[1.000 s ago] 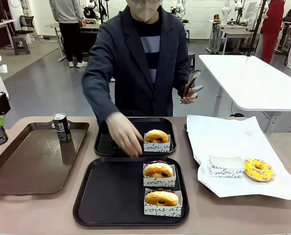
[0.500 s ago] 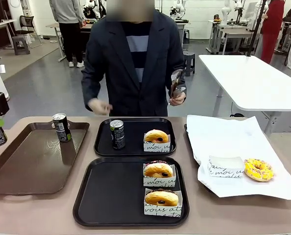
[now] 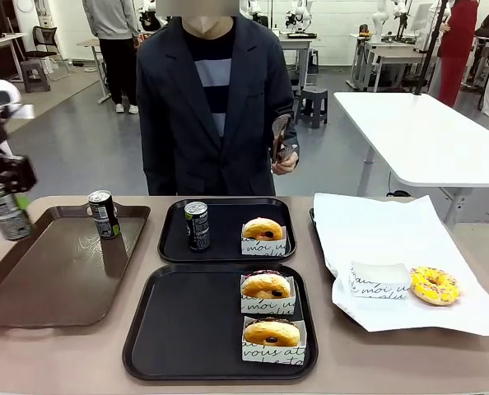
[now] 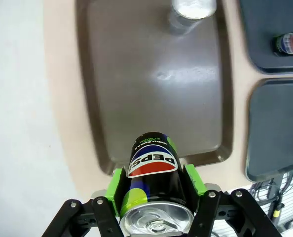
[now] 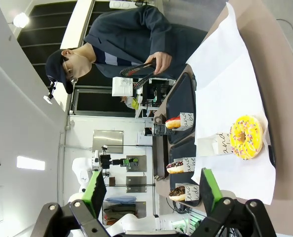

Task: Set up donuts and drinks on trays.
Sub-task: Pick up one Pepsi coke from the Handle tray and place it on the Flat Tray without a Pepsi coke.

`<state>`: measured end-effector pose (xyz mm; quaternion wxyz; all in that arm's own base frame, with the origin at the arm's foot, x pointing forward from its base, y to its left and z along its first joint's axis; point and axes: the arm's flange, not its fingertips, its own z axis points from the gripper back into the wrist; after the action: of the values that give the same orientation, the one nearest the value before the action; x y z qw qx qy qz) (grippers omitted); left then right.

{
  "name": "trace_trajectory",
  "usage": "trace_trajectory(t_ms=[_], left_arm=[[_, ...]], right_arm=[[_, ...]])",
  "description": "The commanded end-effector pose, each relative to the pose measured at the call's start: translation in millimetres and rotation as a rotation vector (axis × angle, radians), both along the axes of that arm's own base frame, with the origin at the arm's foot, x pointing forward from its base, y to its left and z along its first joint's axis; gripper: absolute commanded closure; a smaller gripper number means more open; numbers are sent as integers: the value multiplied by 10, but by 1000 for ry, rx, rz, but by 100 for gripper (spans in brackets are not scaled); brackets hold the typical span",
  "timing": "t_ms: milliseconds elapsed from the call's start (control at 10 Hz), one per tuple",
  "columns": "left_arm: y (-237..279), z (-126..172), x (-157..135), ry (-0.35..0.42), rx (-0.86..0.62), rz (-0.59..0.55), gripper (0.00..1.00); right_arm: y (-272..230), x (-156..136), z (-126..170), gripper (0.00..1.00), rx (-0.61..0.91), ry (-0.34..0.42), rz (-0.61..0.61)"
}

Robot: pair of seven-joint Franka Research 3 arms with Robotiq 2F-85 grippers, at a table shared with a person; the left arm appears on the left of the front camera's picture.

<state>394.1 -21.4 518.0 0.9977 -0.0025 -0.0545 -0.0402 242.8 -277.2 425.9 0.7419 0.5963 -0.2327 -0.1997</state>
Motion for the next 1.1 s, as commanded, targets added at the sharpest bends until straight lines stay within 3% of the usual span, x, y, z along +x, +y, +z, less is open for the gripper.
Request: trace_trajectory(t_ms=[0,200,600,1000], left_arm=[[-794,23,-159,-98,56,-177,41],[-1585,99,-268,-145,133,-342,41],[-2833,-59,-213,-106,191,-593,41],[-3264,-292,-118,56,108,-705,41]], right_arm=[[-2,-7,8,0,0,-14,4],[-2,-7,8,0,0,-14,4],[-2,-7,8,0,0,-14,4],[-2,-7,8,0,0,-14,4]])
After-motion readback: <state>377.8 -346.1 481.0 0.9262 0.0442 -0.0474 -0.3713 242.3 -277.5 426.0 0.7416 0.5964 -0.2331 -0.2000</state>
